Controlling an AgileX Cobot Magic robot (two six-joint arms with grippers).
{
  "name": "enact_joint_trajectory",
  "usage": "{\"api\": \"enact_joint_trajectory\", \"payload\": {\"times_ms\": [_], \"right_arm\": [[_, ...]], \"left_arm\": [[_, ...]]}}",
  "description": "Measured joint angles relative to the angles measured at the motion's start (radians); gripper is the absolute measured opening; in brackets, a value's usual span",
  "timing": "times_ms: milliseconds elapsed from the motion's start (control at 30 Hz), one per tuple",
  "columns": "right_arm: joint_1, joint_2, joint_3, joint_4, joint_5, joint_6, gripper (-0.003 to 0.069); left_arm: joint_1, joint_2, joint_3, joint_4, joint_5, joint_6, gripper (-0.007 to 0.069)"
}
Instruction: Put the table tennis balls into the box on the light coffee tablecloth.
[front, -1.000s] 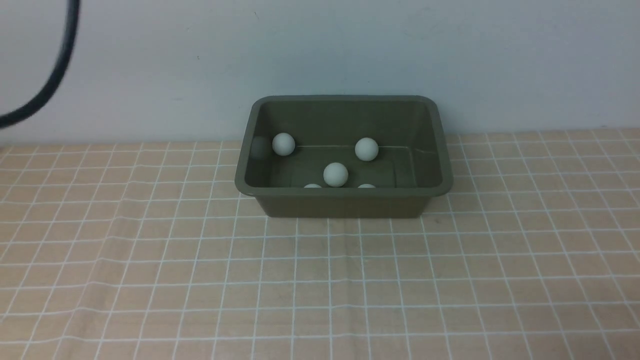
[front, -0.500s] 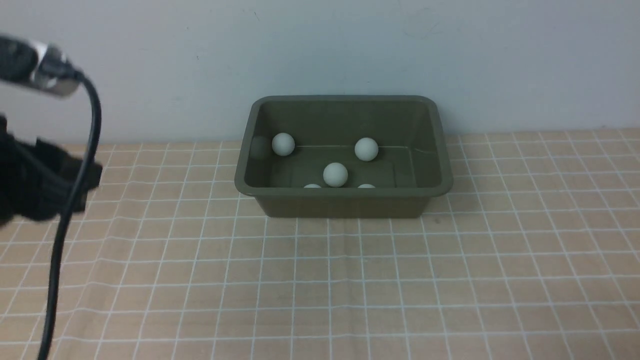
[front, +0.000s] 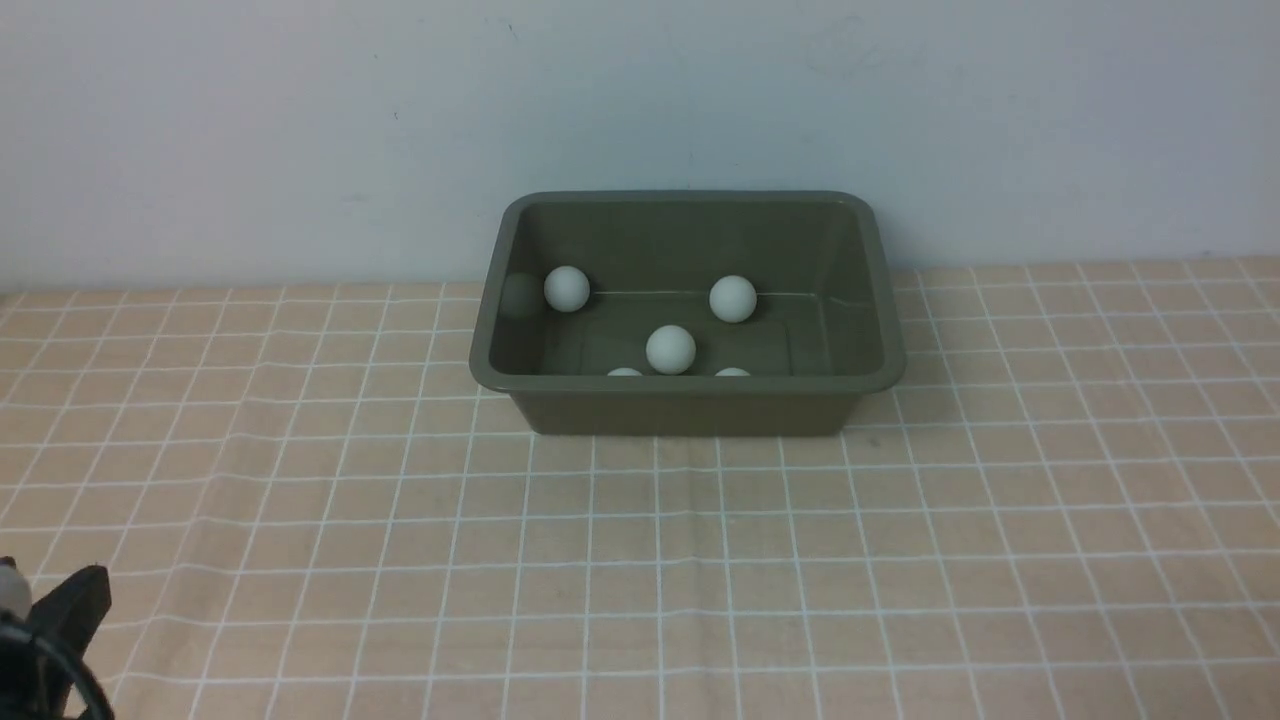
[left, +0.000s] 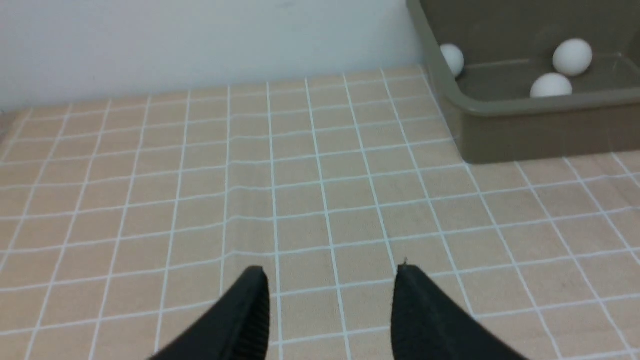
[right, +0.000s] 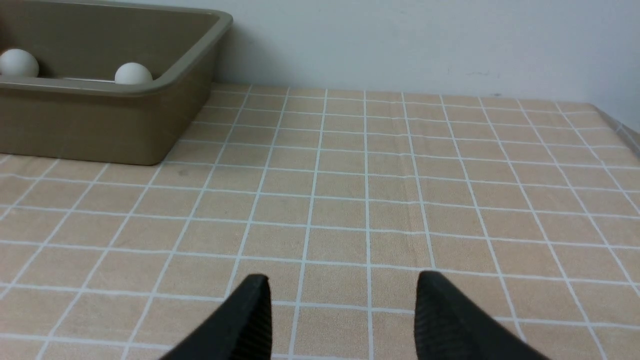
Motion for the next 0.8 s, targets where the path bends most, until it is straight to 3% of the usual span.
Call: {"api": "enact_joint_trajectory", "payload": {"times_ms": [633, 733, 800], "right_arm": [[0.0, 0.0, 0.0, 0.0, 0.0, 0.0, 0.0365], [0.0, 0.0, 0.0, 0.0, 0.0, 0.0, 0.0365], [0.0, 0.0, 0.0, 0.0, 0.0, 0.0, 0.0365]], "left_arm": [[-0.001, -0.098, 0.052, -0.008, 0.002, 0.026, 0.0277], [-0.001, -0.113, 0.064, 0.043, 0.012, 0.001, 0.0277], [-0.001, -0.131, 0.077, 0.146, 0.03, -0.089, 0.0277]]}}
